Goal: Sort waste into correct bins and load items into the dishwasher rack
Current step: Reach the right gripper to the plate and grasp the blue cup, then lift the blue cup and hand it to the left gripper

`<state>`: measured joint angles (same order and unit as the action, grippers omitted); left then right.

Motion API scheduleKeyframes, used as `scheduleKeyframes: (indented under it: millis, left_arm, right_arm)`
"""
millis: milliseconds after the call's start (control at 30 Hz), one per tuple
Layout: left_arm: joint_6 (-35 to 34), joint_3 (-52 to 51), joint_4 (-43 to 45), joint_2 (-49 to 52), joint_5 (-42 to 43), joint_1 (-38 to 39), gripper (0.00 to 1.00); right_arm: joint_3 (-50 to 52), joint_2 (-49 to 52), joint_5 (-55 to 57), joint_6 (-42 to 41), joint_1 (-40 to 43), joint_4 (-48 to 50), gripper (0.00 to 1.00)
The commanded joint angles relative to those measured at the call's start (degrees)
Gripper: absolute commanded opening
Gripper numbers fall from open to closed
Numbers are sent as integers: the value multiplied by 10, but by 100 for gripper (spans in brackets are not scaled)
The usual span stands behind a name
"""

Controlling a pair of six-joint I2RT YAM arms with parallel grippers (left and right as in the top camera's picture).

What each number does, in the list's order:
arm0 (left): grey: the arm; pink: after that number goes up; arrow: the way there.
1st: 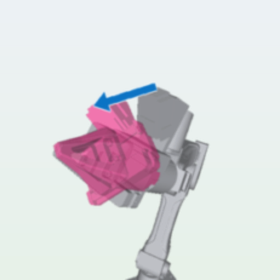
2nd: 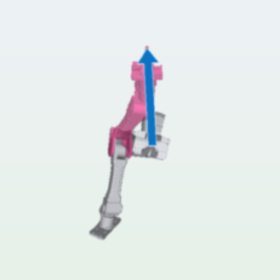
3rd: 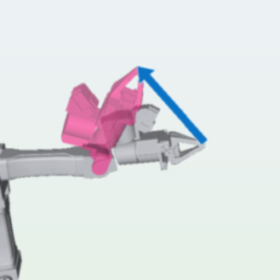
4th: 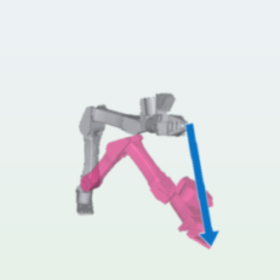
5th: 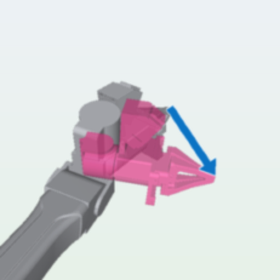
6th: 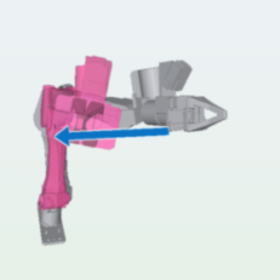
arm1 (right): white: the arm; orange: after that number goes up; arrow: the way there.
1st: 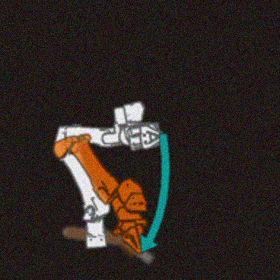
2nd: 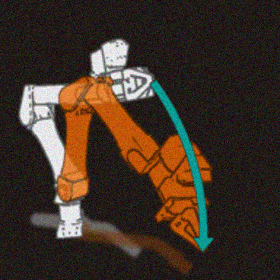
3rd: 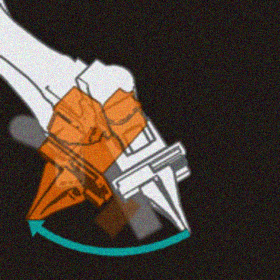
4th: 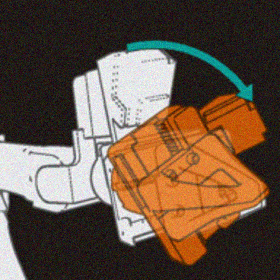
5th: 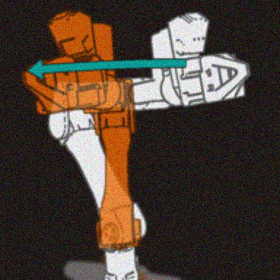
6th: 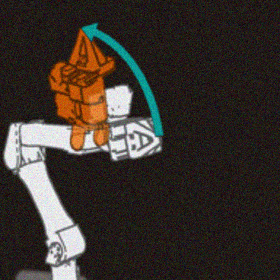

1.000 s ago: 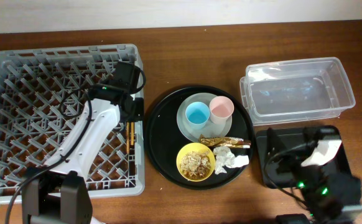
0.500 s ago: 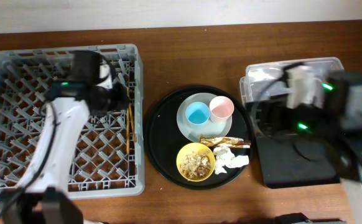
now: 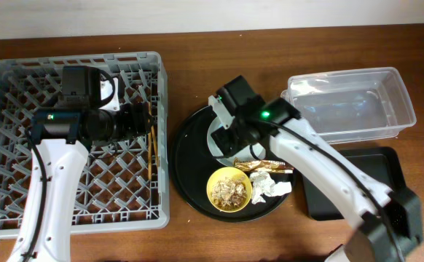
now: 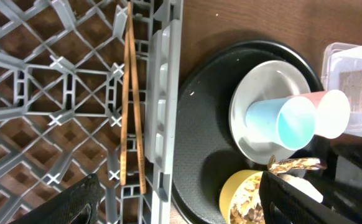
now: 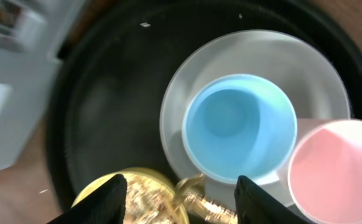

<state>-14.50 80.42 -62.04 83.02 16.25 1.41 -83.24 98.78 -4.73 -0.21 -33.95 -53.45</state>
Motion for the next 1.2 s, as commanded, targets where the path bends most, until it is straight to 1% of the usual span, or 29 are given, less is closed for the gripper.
scheduleKeyframes:
  millis: [0,67,167,233,267,467,533,600,667,767,833,900,933,967,1000,1067,1133,1167]
  left_arm:
    - [9,9,-4,-7,-10,-5,80]
    - [9,9,-4,-7,-10,-5,80]
    - [9,9,-4,-7,-10,-5,80]
    - [9,9,-6,-7,-10,-5,80]
    - [9,9,-9,-7,-10,-5,80]
    - [9,9,-10,-7,-11,-5,80]
    - [9,9,-10,-7,-11,-5,80]
    - [9,9,-10,-7,-10,-5,80]
    - [9,9,-10,-7,-10,-5,80]
    - [9,9,-5,-7,-9,-5,80]
    - [10,13,-5,-10,6,-5,84]
    - [28,18,-4,-14,59,-8,87]
    - [49,22,-4,-17,112,-13,93]
    - [74,24,-3,-19,174,-21,94]
    - [94,26,-2,-21,217,-27,94]
    - [160,27,0,-23,366,-56,94]
    - [204,27,-2,-23,480,-88,94]
    - [220,27,-3,-23,528,-104,94]
  right_arm:
    - [-3,47,26,0,-2,28,56]
    - [-3,61,22,0,-3,44,54]
    - [-3,78,20,0,-9,58,49]
    - [-3,86,20,0,-13,58,39]
    - [-2,92,22,0,-14,59,30]
    - [-2,113,24,0,-12,66,28]
    - [-2,113,24,0,-14,66,18]
    - [-5,111,24,0,-13,66,4]
    - [-21,105,12,0,-13,55,4]
    - [-98,89,-28,0,-14,0,4]
    - [-166,81,-62,0,-13,-45,4]
    - [-243,73,-105,-3,-13,-90,4]
    - [-281,70,-127,-8,-10,-110,4]
    - [-318,69,-154,-9,-6,-129,4]
    - [-348,68,-179,-9,-1,-144,4]
    - [-404,68,-245,-9,17,-177,4]
    - [-430,68,-302,-7,38,-198,4]
    - [-436,68,-348,1,53,-205,4]
